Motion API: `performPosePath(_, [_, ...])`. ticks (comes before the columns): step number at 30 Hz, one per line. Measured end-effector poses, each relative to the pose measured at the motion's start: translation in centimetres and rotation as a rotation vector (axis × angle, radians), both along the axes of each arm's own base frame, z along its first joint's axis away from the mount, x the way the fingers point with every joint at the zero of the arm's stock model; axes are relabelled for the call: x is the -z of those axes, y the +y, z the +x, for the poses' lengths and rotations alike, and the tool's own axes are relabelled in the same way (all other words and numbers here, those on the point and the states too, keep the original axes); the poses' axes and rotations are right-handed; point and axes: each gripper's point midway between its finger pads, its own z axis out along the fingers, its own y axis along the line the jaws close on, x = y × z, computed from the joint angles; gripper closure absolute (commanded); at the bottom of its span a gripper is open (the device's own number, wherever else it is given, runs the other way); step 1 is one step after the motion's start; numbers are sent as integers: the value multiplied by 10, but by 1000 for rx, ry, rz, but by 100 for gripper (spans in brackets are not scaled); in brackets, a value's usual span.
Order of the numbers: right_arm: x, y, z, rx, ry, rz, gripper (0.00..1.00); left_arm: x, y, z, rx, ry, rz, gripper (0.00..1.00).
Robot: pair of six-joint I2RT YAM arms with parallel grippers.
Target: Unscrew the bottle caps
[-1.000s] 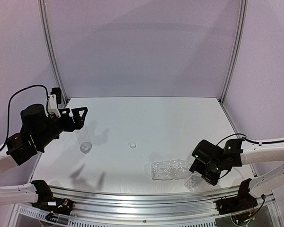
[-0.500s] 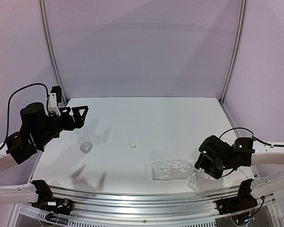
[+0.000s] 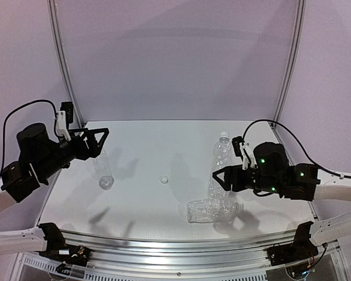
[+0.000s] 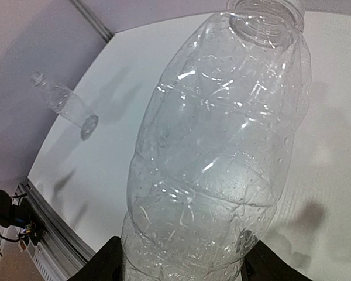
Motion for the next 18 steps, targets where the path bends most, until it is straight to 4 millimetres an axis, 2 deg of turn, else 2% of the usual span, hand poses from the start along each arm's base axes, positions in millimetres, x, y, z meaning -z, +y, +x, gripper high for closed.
performPosePath(4, [-4,34,-3,-160,-120,-35,57,-3,-15,-7,92,-4,-7,1])
performPosePath(7, [0,66,-21,-315,-210,-81,58,-4,-32,-16,204,-4,-18,1])
performPosePath(11, [1,103,-50,-488,-321,-142,58,-9,-60,-29,375,-5,-42,7])
performPosePath(15, [-3,130,-78,-602,-429,-165,59,-16,-92,-42,569,11,-78,18])
performPosePath(18, [-5,141,-91,-645,-489,-178,59,-15,-110,-49,680,37,-109,23])
